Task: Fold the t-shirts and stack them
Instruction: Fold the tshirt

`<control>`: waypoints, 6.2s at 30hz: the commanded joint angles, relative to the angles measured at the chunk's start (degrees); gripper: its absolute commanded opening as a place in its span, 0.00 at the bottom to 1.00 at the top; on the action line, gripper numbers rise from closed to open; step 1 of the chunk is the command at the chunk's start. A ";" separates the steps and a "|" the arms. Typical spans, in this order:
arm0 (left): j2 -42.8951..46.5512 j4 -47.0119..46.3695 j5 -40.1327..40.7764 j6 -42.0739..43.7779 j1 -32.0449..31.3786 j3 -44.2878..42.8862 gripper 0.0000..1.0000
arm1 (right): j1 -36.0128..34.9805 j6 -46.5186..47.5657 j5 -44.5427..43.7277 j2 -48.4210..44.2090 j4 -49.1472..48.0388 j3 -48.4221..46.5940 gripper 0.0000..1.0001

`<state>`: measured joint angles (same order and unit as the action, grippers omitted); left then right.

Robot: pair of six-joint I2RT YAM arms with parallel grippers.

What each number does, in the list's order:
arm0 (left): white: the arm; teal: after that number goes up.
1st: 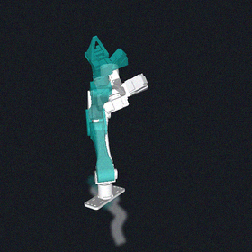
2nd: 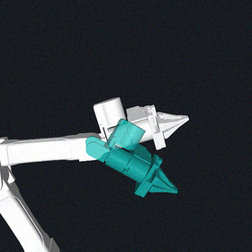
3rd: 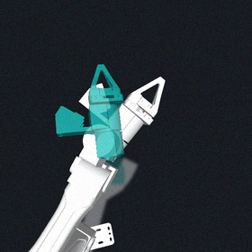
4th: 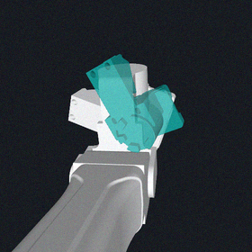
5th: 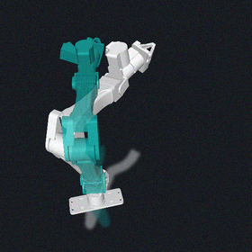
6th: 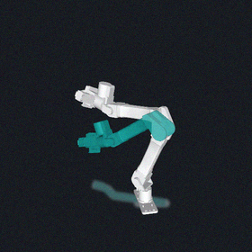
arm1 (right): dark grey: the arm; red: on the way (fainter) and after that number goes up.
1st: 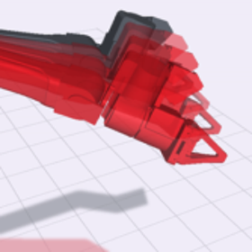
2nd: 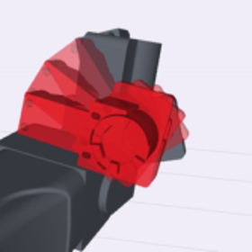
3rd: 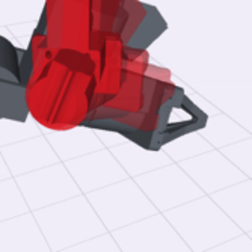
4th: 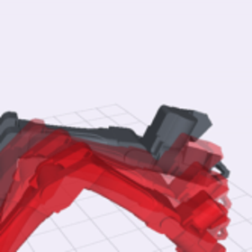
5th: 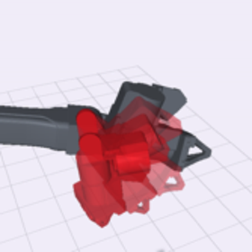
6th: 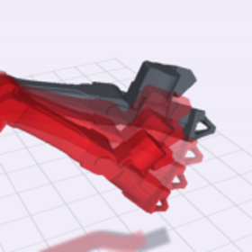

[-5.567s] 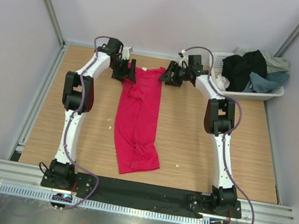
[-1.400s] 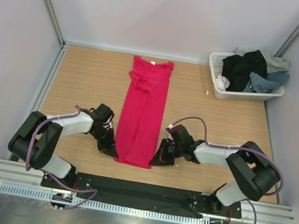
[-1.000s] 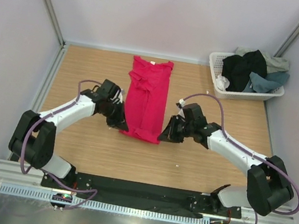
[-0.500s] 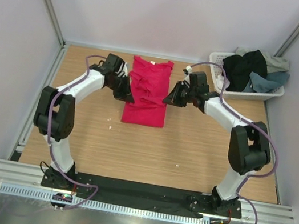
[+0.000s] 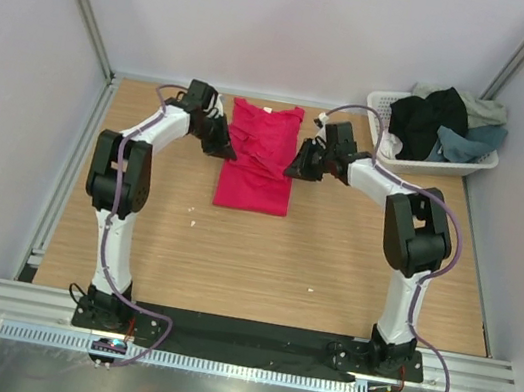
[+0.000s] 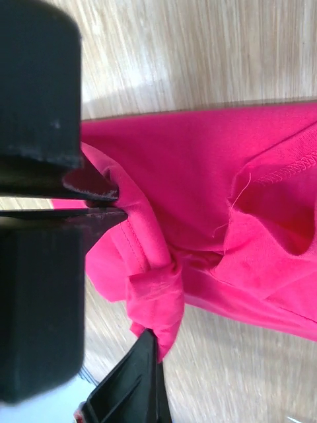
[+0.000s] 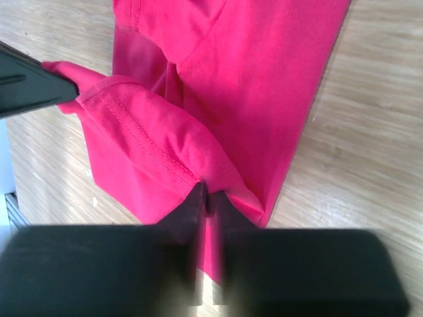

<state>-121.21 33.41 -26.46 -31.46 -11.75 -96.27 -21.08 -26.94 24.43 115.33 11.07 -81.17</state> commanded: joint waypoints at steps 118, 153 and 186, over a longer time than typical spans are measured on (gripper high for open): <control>8.90 0.43 -13.09 0.88 -0.74 -0.48 0.00 | 7.01 0.92 10.91 -17.10 2.55 7.71 0.01; -6.49 2.97 -11.16 8.08 6.91 -13.77 0.74 | 6.41 4.71 7.48 -1.43 1.24 -9.18 0.57; -20.82 -3.87 -19.25 0.44 2.96 -10.69 0.63 | 5.35 4.26 6.25 10.97 1.15 -12.00 0.57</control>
<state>-138.45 29.91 -48.42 -30.94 -7.84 -107.44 -15.75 -22.83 31.00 126.17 13.72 -91.35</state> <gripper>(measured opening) 0.633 0.573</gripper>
